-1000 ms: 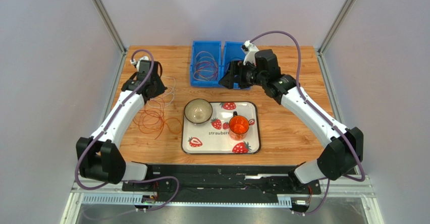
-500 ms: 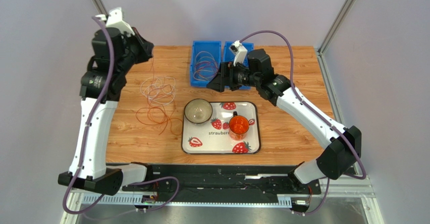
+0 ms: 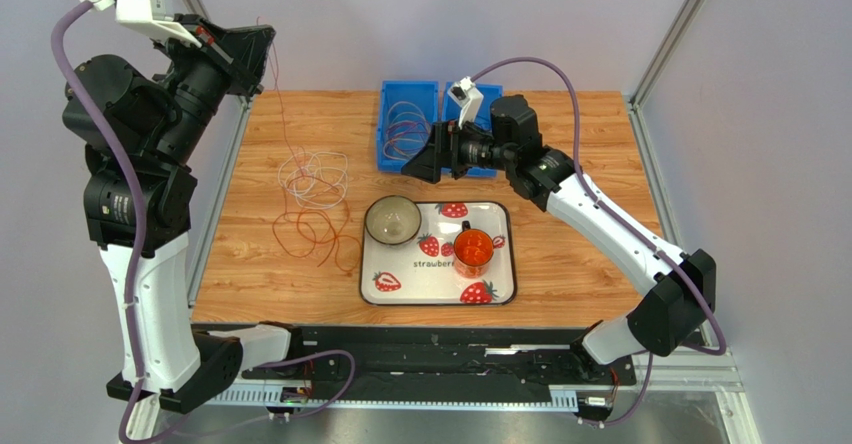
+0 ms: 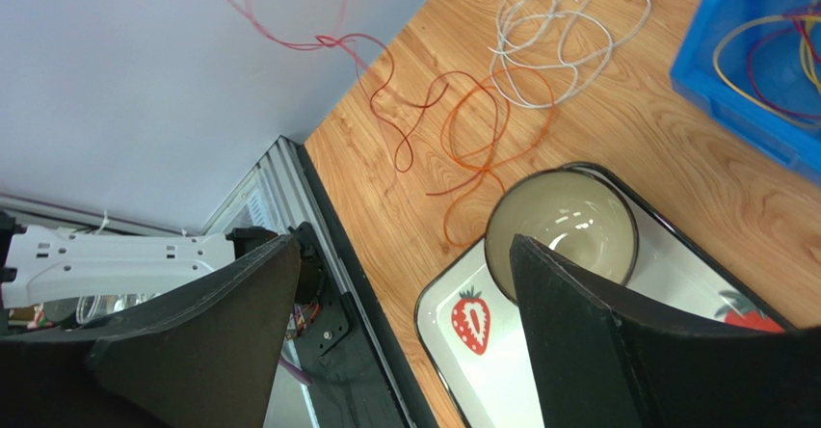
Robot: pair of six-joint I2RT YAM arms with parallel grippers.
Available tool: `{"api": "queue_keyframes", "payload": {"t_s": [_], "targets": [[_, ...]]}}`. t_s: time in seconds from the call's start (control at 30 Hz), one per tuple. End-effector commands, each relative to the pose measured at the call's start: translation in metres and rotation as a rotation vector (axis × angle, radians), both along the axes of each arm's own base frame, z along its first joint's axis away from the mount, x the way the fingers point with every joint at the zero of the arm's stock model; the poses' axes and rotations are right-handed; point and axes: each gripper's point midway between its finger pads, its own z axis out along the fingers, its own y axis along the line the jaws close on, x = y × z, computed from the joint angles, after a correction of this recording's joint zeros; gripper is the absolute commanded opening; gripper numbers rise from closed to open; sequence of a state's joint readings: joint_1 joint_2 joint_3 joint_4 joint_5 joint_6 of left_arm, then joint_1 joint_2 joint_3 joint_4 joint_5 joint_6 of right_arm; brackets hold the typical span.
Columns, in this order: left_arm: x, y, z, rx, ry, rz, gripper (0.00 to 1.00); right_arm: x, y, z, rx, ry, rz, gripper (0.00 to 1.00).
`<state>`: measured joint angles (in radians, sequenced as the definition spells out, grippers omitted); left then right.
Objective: Untangle the cables
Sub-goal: Pick up the cable from the cable.
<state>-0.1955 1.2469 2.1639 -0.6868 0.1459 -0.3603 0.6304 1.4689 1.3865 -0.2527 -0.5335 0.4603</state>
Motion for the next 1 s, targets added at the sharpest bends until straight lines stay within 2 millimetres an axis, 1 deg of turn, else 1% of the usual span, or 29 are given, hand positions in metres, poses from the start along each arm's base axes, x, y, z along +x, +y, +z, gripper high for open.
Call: {"api": "queue_keyframes", "payload": {"t_s": [0.0, 0.03, 0.07, 0.1, 0.13, 0.17, 0.2, 0.27, 0.3, 0.33, 0.43, 0.5, 0.53, 0.6, 0.63, 0.67, 0.7, 0.77, 0.83, 0.87, 0.9, 0.97], "targets": [[0.004, -0.012, -0.015, 0.026, 0.017, -0.062, 0.00, -0.017, 0.021, 0.048, 0.109, -0.176, 0.124, 0.86], [0.010, -0.014, -0.025, 0.026, 0.033, -0.064, 0.00, -0.015, 0.029, 0.040, 0.095, -0.163, 0.135, 0.86], [0.011, -0.013, -0.029, 0.023, 0.037, -0.059, 0.00, -0.014, 0.035, 0.046, 0.099, -0.172, 0.141, 0.86], [0.007, -0.011, -0.029, 0.021, 0.031, -0.056, 0.00, -0.019, 0.043, 0.048, 0.102, -0.168, 0.160, 0.85], [0.010, -0.012, -0.037, 0.023, 0.046, -0.054, 0.00, -0.017, 0.052, 0.041, 0.095, -0.154, 0.169, 0.85], [0.010, -0.013, -0.040, 0.025, 0.051, -0.060, 0.00, -0.016, 0.058, 0.046, 0.101, -0.168, 0.165, 0.85], [0.008, -0.013, -0.041, 0.026, 0.049, -0.065, 0.00, -0.023, 0.071, 0.041, 0.097, -0.166, 0.190, 0.85], [0.010, -0.014, -0.047, 0.026, 0.067, -0.067, 0.00, -0.027, 0.085, 0.047, 0.115, -0.201, 0.202, 0.85], [0.011, -0.014, -0.049, 0.025, 0.072, -0.064, 0.00, -0.032, 0.099, 0.046, 0.114, -0.225, 0.231, 0.85], [0.012, -0.014, -0.051, 0.025, 0.082, -0.065, 0.00, -0.035, 0.106, 0.047, 0.115, -0.243, 0.243, 0.85], [0.012, -0.015, -0.054, 0.025, 0.088, -0.069, 0.00, -0.025, 0.128, 0.042, 0.098, -0.299, 0.218, 0.85], [0.010, -0.015, -0.054, 0.027, 0.088, -0.069, 0.00, -0.015, 0.137, 0.034, 0.084, -0.319, 0.187, 0.85], [0.010, -0.015, -0.055, 0.030, 0.088, -0.070, 0.00, -0.010, 0.140, 0.038, 0.093, -0.341, 0.166, 0.85], [0.008, -0.014, -0.056, 0.032, 0.089, -0.068, 0.00, 0.000, 0.145, 0.039, 0.104, -0.370, 0.128, 0.85], [0.008, -0.014, -0.059, 0.032, 0.093, -0.068, 0.00, 0.004, 0.147, 0.046, 0.129, -0.399, 0.115, 0.85], [0.008, -0.014, -0.060, 0.033, 0.095, -0.070, 0.00, 0.006, 0.149, 0.048, 0.136, -0.410, 0.108, 0.85], [0.007, -0.014, -0.060, 0.034, 0.093, -0.070, 0.00, 0.010, 0.154, 0.045, 0.132, -0.414, 0.099, 0.84], [0.006, -0.013, -0.061, 0.036, 0.093, -0.065, 0.00, 0.017, 0.156, 0.053, 0.142, -0.444, 0.076, 0.82], [0.005, -0.012, -0.062, 0.040, 0.092, -0.062, 0.00, 0.021, 0.163, 0.052, 0.139, -0.454, 0.071, 0.80], [0.004, -0.012, -0.061, 0.040, 0.090, -0.061, 0.00, 0.023, 0.164, 0.057, 0.142, -0.472, 0.058, 0.79], [0.003, -0.011, -0.061, 0.042, 0.088, -0.060, 0.00, 0.024, 0.168, 0.054, 0.139, -0.474, 0.062, 0.75], [0.002, -0.011, -0.061, 0.045, 0.087, -0.060, 0.00, 0.023, 0.173, 0.053, 0.138, -0.475, 0.071, 0.73]]}}
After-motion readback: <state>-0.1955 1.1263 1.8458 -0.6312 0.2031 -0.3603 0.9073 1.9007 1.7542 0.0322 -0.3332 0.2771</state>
